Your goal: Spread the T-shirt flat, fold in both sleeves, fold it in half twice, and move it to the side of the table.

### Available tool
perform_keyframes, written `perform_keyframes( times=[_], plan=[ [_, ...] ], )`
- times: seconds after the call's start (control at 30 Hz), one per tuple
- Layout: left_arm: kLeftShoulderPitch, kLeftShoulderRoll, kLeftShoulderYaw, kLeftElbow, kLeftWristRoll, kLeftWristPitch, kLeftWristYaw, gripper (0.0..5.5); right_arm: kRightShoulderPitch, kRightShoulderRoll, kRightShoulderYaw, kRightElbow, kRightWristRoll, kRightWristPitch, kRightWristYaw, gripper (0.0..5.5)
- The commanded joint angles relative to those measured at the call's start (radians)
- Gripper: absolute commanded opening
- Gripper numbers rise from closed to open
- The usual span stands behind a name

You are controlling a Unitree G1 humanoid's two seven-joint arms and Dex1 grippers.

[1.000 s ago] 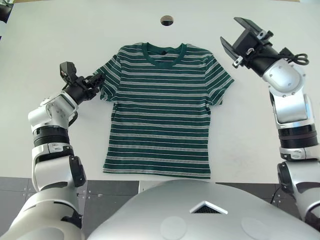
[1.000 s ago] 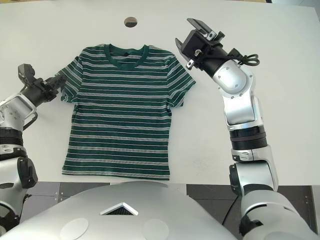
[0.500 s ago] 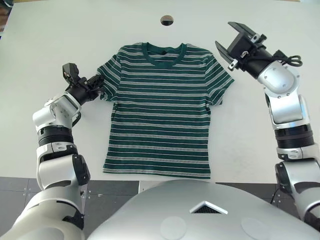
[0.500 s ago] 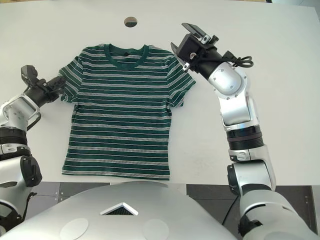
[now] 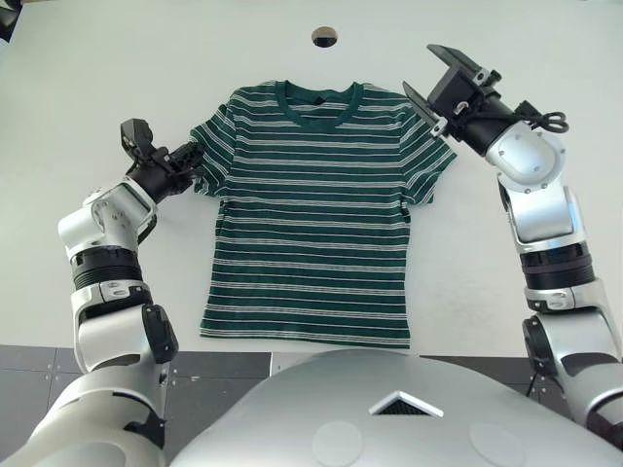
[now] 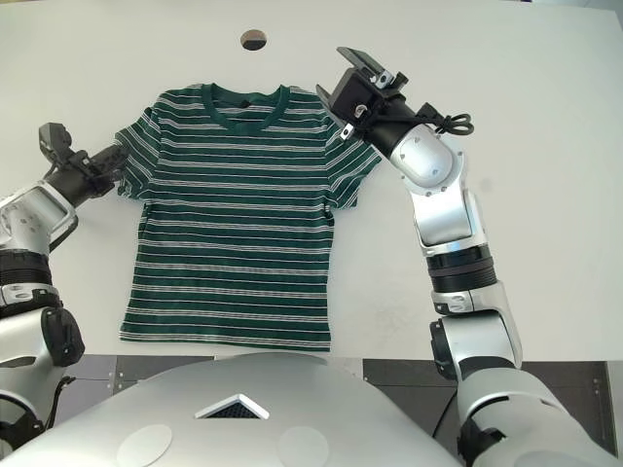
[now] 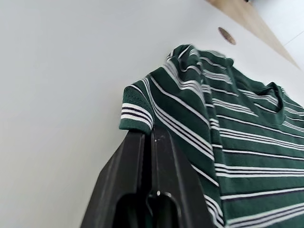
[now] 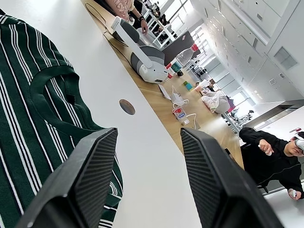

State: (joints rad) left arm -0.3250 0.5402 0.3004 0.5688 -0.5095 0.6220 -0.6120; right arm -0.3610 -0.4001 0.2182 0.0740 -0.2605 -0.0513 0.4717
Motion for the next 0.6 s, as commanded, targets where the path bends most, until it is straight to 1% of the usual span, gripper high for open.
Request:
perform_keyframes(
  times=[0.03,0.13,0.27,0.4,0.6],
  plan=[
    [0.012,0.036,0.045,-0.108,-0.03,0.06,0.005,0.13,-0.015,0.007,0.003,-0.014,0.002,0.008,-0.002,2.48],
    [0.004,0.038,0.054,-0.177,-0.046,0.099,0.013,0.13,-0.018,0.011,0.001,-0.019,0.002,0.013,-0.006,2.48],
    [0.014,0.007,0.052,-0.294,-0.068,0.159,0.034,0.13,-0.011,0.019,0.012,-0.018,-0.001,0.009,-0.006,2.48],
    [0.01,-0.037,0.019,-0.363,-0.071,0.188,0.063,0.13,-0.002,0.012,-0.004,-0.015,0.007,0.013,-0.01,2.48],
    [0.009,-0.108,-0.063,-0.415,-0.046,0.209,0.101,0.13,0.03,-0.015,-0.037,-0.023,0.027,0.018,-0.004,2.48]
  ],
)
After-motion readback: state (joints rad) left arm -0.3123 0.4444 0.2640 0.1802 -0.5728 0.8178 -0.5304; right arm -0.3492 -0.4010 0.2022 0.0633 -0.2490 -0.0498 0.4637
